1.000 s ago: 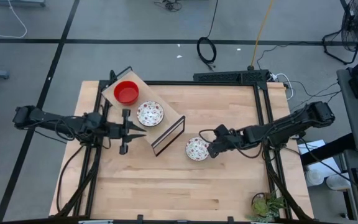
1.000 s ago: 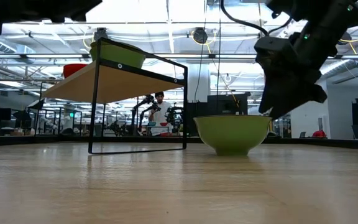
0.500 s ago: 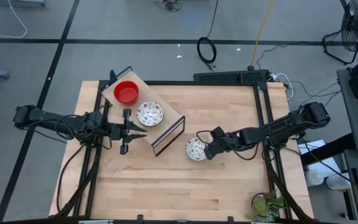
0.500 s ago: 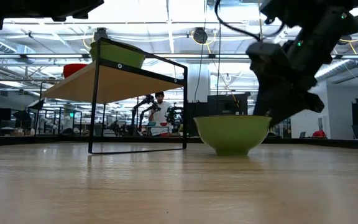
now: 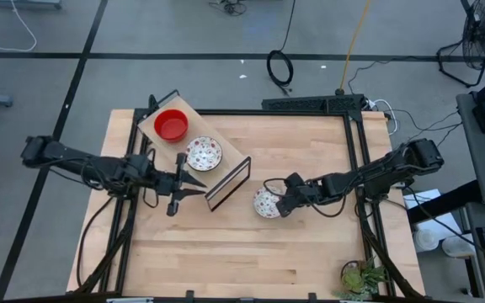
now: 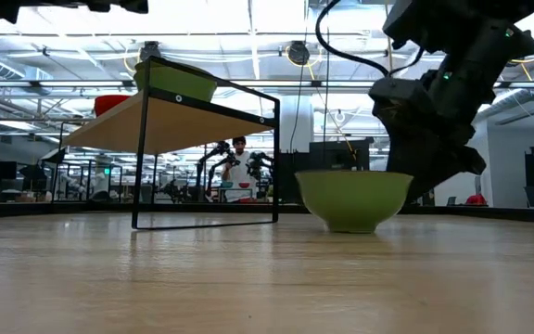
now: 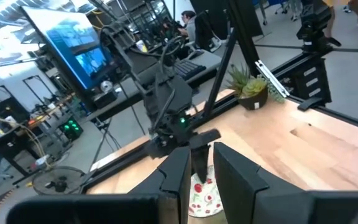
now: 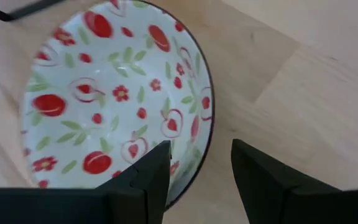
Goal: Pick & Place Mini bowls
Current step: Stack the white patterned bowl on the white patterned bowls on the shelf
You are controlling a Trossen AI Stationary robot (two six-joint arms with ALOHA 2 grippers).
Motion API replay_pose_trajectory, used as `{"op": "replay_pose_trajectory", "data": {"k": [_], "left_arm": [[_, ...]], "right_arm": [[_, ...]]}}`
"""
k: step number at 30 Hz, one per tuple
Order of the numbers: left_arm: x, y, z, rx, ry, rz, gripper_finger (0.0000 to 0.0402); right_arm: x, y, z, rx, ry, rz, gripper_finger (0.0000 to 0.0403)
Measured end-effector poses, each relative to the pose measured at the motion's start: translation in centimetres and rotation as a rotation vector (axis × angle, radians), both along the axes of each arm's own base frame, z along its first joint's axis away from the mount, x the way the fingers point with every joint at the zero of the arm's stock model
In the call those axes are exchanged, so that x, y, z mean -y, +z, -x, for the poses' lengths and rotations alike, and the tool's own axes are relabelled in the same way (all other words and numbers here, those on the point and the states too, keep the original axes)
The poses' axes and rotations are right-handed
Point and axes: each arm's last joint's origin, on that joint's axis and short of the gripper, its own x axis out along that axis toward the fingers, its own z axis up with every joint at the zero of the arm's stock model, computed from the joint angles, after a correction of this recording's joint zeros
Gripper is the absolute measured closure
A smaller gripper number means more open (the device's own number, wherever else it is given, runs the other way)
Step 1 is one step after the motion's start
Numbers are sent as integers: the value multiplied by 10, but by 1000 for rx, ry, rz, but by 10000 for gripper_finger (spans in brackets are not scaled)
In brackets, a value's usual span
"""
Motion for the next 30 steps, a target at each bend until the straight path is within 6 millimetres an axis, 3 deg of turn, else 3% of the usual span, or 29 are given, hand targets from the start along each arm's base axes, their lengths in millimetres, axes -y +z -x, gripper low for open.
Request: {"op": "replay_pose_trajectory", "data": {"k": [11,22,30], "left_arm": [[7,-1,-22,-57,-12,-14,325],[6,-2,-23,-63,19,-10,325],[6,-2,-23,-62,19,-14,325]], "right_arm": [[17,-5,8,-135,20,-7,248],[22,-5,6,-140,54,-68,248],[23,11,11,-71,52,-71,248]]}}
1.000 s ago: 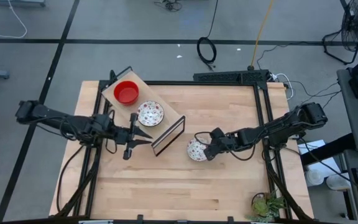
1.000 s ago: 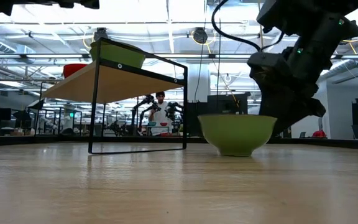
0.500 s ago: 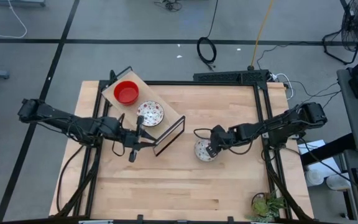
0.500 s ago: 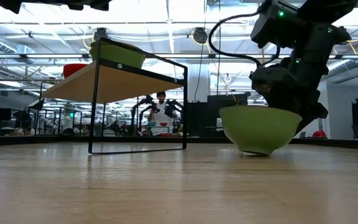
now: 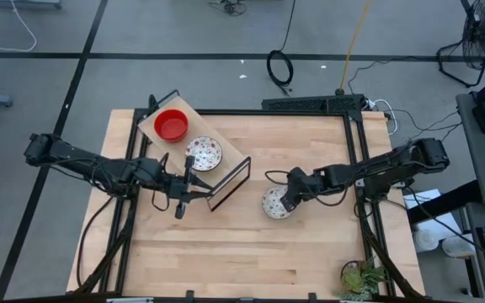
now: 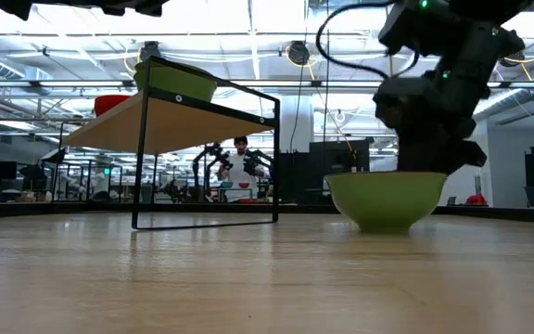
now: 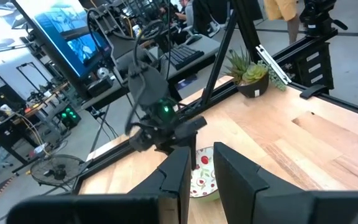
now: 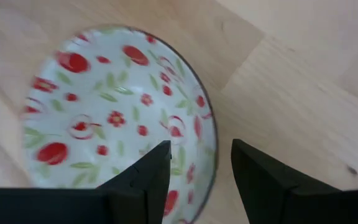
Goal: Pick & Place Mini bowls
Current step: Stack the white patterned bowl on the white patterned bowls on the shelf
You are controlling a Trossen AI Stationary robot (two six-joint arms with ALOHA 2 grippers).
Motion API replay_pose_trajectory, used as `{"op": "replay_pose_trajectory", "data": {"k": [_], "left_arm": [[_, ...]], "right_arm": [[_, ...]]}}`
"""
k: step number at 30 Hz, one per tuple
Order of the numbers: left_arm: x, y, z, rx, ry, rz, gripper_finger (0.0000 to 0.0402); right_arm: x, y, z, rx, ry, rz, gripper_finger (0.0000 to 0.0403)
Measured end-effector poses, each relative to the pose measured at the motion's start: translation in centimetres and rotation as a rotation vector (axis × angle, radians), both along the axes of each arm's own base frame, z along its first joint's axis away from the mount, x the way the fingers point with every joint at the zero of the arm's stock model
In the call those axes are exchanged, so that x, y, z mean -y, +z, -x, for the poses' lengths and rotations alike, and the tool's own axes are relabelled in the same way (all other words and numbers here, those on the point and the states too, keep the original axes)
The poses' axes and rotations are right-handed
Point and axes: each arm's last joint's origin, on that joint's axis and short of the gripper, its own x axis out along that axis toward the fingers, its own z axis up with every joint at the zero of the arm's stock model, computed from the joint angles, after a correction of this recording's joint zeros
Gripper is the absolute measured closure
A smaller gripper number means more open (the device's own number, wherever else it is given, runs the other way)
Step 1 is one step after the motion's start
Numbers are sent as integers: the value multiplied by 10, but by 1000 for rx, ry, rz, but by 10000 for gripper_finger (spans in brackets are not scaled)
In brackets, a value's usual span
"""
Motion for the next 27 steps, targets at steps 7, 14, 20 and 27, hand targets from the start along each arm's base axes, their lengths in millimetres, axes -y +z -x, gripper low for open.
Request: {"op": "replay_pose_trajectory", "data": {"k": [7,14,20,27], "left_arm": [[0,0,0,0,2,-1,325],[0,0,0,0,3,-1,325],[0,0,0,-1,3,-1,325],[0,0,0,-1,3,0,325]], "right_arm": [[0,8,5,10,-23,-15,248],[0,6,8,-22,-37,-20,249],[0,6,9,-29,-35,-25,280],[-5,6,8,-26,1,-67,315]]}}
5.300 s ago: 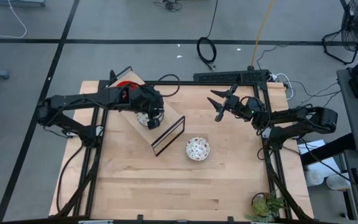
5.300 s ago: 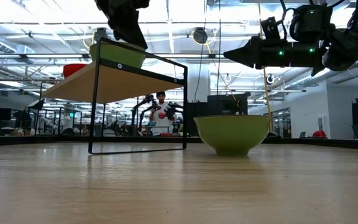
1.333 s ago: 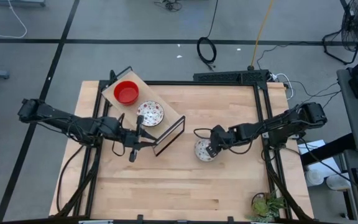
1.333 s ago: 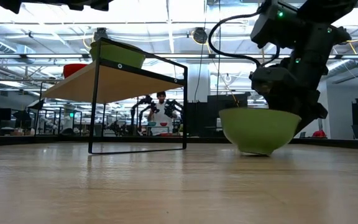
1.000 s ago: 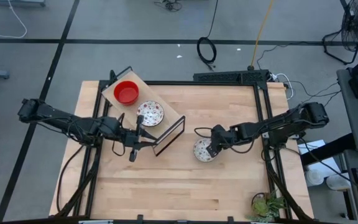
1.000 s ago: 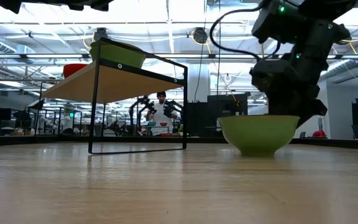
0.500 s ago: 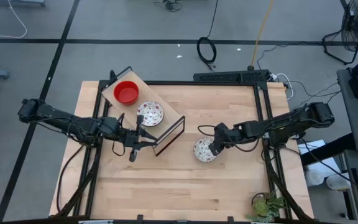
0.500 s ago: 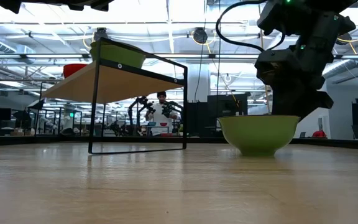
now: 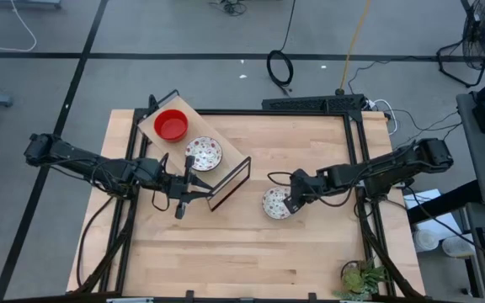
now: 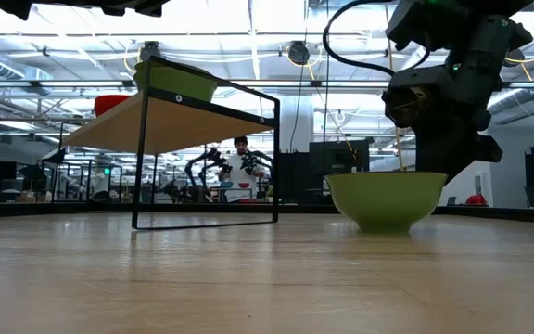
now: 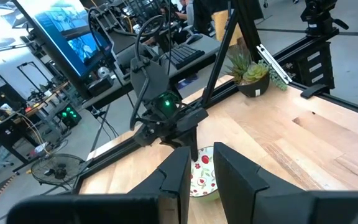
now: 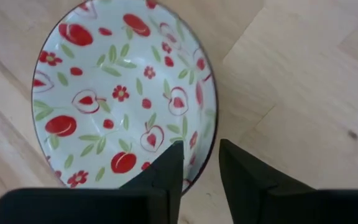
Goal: Pick & Place Mini bowls
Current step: Stack the white patterned bowl on the white patterned bowls on the shelf
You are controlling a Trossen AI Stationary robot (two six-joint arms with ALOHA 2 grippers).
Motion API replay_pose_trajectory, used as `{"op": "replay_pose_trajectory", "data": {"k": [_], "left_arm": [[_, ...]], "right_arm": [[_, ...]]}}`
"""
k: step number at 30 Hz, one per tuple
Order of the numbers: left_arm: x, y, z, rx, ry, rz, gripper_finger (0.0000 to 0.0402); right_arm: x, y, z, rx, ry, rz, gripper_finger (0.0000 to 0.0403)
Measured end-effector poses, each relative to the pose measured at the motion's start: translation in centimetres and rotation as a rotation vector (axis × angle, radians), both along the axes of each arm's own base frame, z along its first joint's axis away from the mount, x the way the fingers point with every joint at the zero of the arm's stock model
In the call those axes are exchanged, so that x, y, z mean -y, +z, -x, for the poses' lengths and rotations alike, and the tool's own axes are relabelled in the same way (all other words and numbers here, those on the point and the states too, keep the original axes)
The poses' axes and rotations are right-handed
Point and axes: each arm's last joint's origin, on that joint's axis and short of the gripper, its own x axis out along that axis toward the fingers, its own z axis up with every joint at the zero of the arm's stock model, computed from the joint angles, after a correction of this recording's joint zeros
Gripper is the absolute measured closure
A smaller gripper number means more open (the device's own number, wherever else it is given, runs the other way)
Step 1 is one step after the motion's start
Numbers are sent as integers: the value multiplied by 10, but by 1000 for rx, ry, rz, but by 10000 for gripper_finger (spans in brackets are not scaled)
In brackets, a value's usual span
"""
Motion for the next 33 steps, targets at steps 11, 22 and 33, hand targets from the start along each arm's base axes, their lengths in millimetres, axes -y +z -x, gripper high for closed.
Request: {"op": "replay_pose_trajectory", "data": {"k": [11,22,33], "left_arm": [[0,0,0,0,0,0,325],[0,0,0,0,0,1,325],[0,0,0,0,0,1,325]], "right_arm": [[-3,0,0,1,6,2,341],[-3,0,1,-3,10,5,368],[-3,1,0,8,67,32,398]]}}
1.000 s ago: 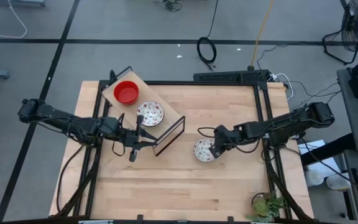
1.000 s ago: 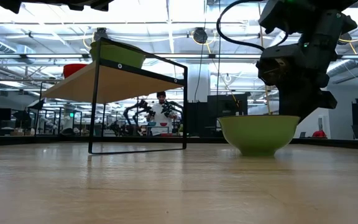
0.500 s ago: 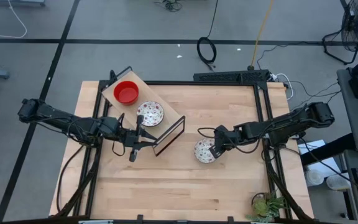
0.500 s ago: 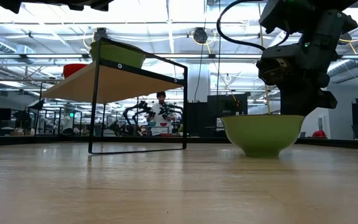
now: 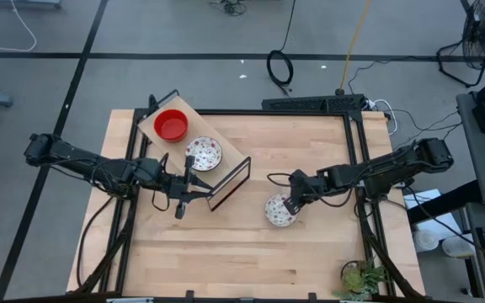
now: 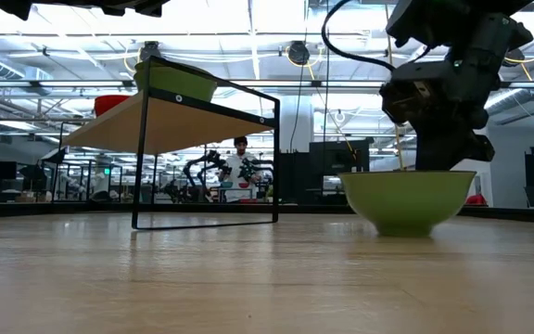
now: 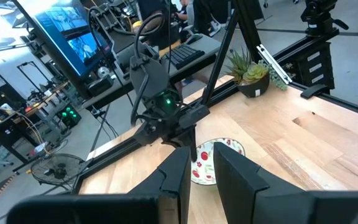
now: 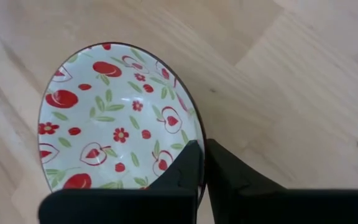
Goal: Pick & Place Mini bowls
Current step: Stack the white patterned bowl on the white patterned bowls on the shelf
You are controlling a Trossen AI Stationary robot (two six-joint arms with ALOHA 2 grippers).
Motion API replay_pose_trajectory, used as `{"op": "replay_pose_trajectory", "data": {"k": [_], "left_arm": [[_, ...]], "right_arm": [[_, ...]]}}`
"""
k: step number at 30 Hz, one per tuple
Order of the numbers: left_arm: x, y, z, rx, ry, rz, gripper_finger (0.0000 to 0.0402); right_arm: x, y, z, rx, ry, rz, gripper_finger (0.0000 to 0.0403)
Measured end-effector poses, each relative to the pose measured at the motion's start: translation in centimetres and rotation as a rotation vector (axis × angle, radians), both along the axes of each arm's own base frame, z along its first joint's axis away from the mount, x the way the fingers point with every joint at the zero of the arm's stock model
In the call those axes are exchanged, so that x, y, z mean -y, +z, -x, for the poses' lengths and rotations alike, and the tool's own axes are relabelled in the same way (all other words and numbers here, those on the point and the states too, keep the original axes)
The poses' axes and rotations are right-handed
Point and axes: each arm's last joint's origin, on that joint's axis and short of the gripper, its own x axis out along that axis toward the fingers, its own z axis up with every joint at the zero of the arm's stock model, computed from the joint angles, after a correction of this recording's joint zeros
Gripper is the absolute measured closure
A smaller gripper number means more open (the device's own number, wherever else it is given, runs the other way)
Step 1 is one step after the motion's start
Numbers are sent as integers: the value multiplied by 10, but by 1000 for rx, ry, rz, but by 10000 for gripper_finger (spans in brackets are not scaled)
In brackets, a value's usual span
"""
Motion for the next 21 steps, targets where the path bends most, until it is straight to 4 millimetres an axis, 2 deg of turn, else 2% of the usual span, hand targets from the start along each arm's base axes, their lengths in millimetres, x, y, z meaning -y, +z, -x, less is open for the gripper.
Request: {"op": "replay_pose_trajectory", "data": {"k": [7,13,17,21], "left_arm": [[0,0,0,0,0,2,325],[0,0,0,1,1,3,325],[0,3,0,24,17,17,325],[-2,9,-1,67,62,95,325]], "right_arm": [[0,11,-4,124,112,75,401],[-1,40,-7,369,192,174,402],[-8,61,-9,535,260,413,402],[-19,75,-10,583,208,804,402]]}}
